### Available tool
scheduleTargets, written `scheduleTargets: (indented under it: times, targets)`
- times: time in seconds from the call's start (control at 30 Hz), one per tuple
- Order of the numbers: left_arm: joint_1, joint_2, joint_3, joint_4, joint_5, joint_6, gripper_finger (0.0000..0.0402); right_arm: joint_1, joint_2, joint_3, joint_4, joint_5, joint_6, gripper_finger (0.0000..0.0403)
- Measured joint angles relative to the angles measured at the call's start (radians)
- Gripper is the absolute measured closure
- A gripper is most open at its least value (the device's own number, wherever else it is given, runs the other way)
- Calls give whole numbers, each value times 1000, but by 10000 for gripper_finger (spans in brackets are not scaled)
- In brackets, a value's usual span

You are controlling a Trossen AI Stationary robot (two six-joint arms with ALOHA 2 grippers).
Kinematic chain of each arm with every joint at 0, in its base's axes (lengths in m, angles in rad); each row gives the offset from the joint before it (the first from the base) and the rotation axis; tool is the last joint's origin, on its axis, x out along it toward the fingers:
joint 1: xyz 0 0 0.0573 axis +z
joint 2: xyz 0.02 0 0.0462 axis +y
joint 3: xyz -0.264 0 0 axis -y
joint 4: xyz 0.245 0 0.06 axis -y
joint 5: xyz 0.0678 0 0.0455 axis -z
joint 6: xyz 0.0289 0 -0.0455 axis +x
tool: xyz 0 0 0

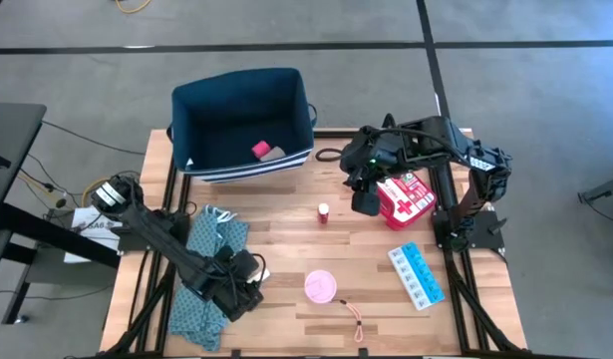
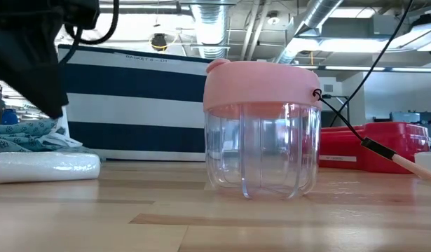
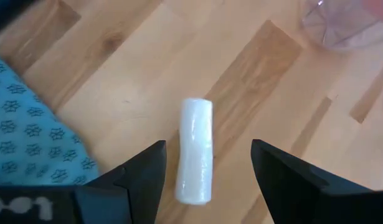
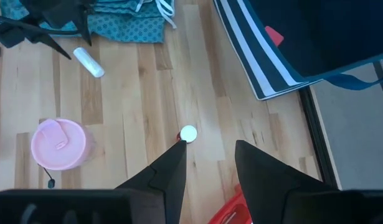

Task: Pick & place medical supplies in basket/bin
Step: Put the rolled gauze into theblue bin

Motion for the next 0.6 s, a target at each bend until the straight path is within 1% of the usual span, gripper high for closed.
scheduleTargets:
  times: [0.17, 0.3, 0.53, 0.6]
  targets:
    - [1, 0, -93, 104, -8, 27, 178, 0, 0, 0, 0, 0, 0, 273]
    - [0, 0, -160, 226, 5, 33, 178, 0, 0, 0, 0, 0, 0, 273]
    - [0, 0, -281, 445, 51, 119, 179, 0, 0, 0, 0, 1, 0, 273]
    - [3, 0, -304, 461, 47, 120, 184, 0, 0, 0, 0, 1, 0, 273]
